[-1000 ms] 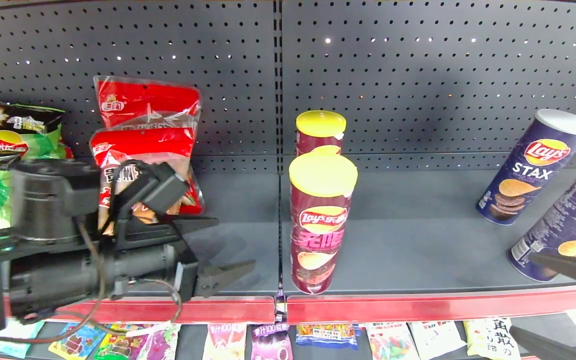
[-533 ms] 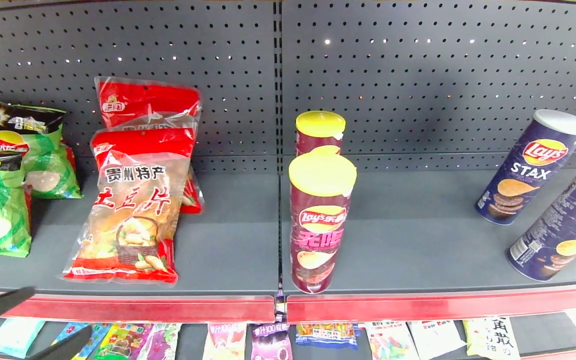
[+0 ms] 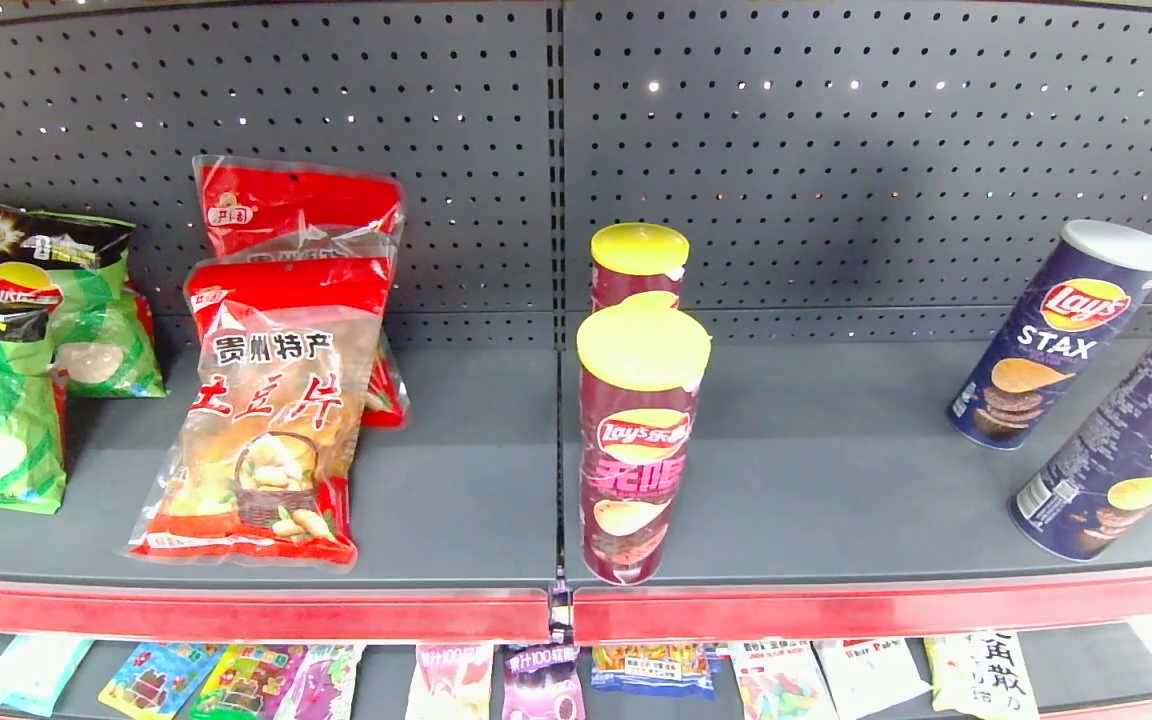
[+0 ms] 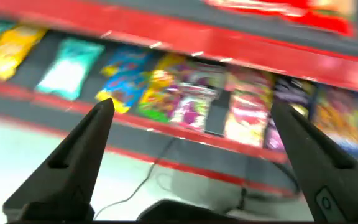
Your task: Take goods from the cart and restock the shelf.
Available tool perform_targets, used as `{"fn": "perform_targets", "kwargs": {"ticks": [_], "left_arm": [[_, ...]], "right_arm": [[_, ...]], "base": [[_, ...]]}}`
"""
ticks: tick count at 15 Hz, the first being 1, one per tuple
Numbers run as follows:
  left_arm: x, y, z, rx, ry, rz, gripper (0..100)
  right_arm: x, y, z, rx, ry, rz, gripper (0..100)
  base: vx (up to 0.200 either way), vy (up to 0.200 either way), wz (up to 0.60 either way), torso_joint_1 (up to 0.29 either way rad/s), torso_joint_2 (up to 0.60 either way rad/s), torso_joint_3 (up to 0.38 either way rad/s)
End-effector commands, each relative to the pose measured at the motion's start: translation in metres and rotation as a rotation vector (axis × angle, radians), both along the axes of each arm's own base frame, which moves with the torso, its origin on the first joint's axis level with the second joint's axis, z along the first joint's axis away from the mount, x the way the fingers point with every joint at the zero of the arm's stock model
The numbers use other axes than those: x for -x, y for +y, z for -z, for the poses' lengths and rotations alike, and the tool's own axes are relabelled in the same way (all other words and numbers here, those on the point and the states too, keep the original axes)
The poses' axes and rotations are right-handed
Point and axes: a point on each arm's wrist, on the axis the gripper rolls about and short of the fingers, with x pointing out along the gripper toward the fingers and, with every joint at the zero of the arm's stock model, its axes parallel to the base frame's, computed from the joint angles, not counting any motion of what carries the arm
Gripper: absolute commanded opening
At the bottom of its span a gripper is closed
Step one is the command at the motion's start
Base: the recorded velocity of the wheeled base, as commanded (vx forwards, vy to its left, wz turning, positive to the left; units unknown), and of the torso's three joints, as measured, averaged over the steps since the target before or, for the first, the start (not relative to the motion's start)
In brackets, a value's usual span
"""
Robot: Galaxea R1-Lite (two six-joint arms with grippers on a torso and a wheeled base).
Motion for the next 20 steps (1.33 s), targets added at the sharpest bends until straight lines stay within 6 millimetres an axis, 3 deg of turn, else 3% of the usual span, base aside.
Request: {"fn": "perform_targets", "kwargs": {"ticks": [1,2,4,7,10,12,20], "left_arm": [[-0.006,-0.003,0.013,-0.025,-0.209,0.032,100],[-0.021,-0.003,0.034,-0.092,-0.289,0.166,100],[-0.021,-0.001,0.045,-0.104,-0.201,0.092,100],[-0.022,-0.002,0.045,-0.12,-0.215,0.152,100],[-0.019,0.002,0.045,-0.093,-0.254,0.394,100],[-0.018,0.002,0.046,-0.101,-0.269,0.365,100],[-0.014,0.002,0.047,-0.121,-0.317,0.316,100]], "right_arm": [[0.003,0.0,0.005,-0.003,-0.054,0.007,100],[-0.002,0.001,0.006,-0.014,-0.112,-0.025,100],[-0.007,0.002,0.008,-0.072,-0.105,-0.037,100],[-0.008,-0.003,0.009,-0.033,-0.179,0.15,100],[-0.012,0.0,0.009,-0.057,-0.127,-0.007,100],[-0.016,0.0,0.017,-0.065,-0.121,-0.024,100],[-0.012,0.0,0.018,-0.119,-0.183,0.041,100]], "base": [[0.0,0.0,0.0,0.0,0.0,0.0],[0.0,0.0,0.0,0.0,0.0,0.0],[0.0,0.0,0.0,0.0,0.0,0.0],[0.0,0.0,0.0,0.0,0.0,0.0],[0.0,0.0,0.0,0.0,0.0,0.0],[0.0,0.0,0.0,0.0,0.0,0.0],[0.0,0.0,0.0,0.0,0.0,0.0]]}}
